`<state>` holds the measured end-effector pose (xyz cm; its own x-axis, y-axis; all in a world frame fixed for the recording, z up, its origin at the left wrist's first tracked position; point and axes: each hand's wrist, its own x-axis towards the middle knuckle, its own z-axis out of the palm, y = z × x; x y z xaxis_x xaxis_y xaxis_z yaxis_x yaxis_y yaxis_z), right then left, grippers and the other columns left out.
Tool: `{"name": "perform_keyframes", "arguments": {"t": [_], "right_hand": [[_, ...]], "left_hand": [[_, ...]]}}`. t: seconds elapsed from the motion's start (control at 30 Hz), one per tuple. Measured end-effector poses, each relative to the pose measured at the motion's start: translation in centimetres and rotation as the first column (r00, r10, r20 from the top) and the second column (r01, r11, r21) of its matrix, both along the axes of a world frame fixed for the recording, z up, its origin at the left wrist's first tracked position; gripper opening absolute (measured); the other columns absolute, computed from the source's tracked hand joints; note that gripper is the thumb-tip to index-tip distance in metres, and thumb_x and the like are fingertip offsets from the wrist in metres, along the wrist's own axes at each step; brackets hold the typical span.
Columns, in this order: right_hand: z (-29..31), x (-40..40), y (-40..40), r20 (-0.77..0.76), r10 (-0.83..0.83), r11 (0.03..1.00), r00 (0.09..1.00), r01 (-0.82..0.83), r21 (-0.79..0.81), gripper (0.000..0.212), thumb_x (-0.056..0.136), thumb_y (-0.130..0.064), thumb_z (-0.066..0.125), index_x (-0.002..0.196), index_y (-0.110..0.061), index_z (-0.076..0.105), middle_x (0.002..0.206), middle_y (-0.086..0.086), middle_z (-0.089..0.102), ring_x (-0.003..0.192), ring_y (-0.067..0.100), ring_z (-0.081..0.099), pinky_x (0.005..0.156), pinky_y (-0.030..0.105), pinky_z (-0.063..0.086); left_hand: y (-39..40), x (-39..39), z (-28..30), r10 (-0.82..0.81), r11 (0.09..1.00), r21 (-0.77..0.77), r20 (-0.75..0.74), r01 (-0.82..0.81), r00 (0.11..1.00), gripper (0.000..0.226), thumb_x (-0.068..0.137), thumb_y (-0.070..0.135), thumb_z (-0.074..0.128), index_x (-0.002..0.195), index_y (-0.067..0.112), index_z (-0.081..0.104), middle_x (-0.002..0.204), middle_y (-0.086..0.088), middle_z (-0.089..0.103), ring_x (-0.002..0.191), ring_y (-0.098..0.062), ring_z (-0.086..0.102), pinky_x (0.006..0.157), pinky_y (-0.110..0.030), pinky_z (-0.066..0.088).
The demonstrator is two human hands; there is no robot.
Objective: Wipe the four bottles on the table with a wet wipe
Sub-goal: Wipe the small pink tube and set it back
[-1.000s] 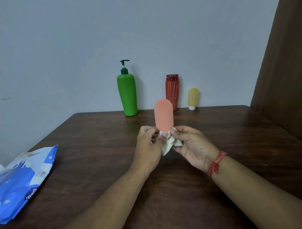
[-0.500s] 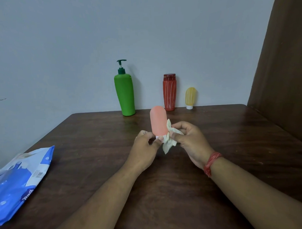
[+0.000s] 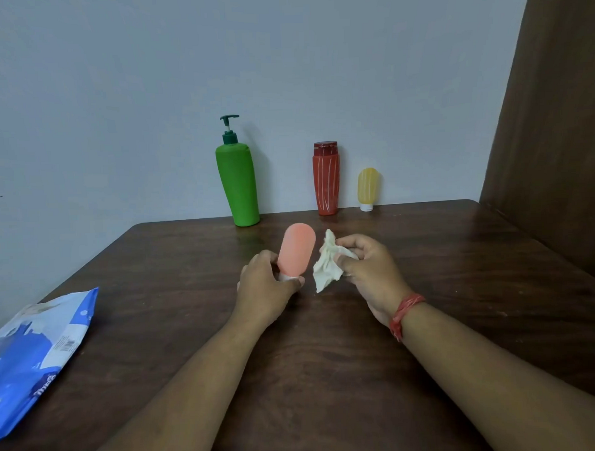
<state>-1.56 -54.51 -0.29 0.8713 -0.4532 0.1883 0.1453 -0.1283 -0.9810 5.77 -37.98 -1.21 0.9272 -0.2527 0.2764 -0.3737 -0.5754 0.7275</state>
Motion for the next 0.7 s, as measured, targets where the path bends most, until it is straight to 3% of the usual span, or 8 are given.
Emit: {"name": "perform_keyframes", "arguments": {"t": [0.1,0.3,0.53,0.7], "right_hand": [[0.1,0.0,-0.8,0.015,-0.023,0.992,1.0,0.021,0.124,0.019,0.094,-0.001,0.057,0.103,-0.015,0.066,0.1,0.003,0.075,0.096,0.02,0.072,0.083,0.038,0.059],[0.5,-0.1,-1.5,0.04,-0.05,0.968,0.998,0.039,0.246,0.017,0.094,0.002,0.057,0.099,-0.013,0.063,0.102,0.006,0.074,0.096,0.022,0.072,0.077,0.034,0.058],[0.9,-0.2,-1.8,0.052,-0.056,0.943,0.997,0.035,0.33,0.035,0.094,0.006,0.054,0.109,-0.024,0.061,0.11,0.0,0.07,0.098,0.02,0.07,0.075,0.037,0.06],[1.1,-0.1,-2.8,0.08,-0.114,0.92,0.99,0.075,0.385,0.035,0.095,0.008,0.044,0.105,-0.017,0.068,0.11,0.007,0.07,0.1,0.023,0.069,0.069,0.033,0.058]], "left_hand": [[-0.1,0.4,-0.1,0.067,0.989,0.127,0.039,-0.072,0.997,0.039,0.075,0.042,0.083,0.099,0.02,0.061,0.102,0.003,0.058,0.102,-0.022,0.054,0.09,-0.048,0.05],[-0.4,1.0,-0.3,0.098,0.973,0.203,0.059,-0.108,0.993,0.044,0.077,0.05,0.078,0.096,0.021,0.052,0.099,0.005,0.062,0.102,-0.022,0.057,0.09,-0.045,0.046],[-1.8,3.2,-0.2,0.144,0.971,0.184,0.07,-0.155,0.987,0.049,0.078,0.047,0.077,0.104,0.019,0.046,0.106,0.0,0.064,0.11,-0.029,0.056,0.093,-0.046,0.043],[-3.9,6.3,-0.1,0.172,0.968,0.17,0.074,-0.182,0.982,0.051,0.079,0.045,0.078,0.109,0.017,0.048,0.111,-0.005,0.065,0.114,-0.032,0.056,0.096,-0.047,0.043]]}}
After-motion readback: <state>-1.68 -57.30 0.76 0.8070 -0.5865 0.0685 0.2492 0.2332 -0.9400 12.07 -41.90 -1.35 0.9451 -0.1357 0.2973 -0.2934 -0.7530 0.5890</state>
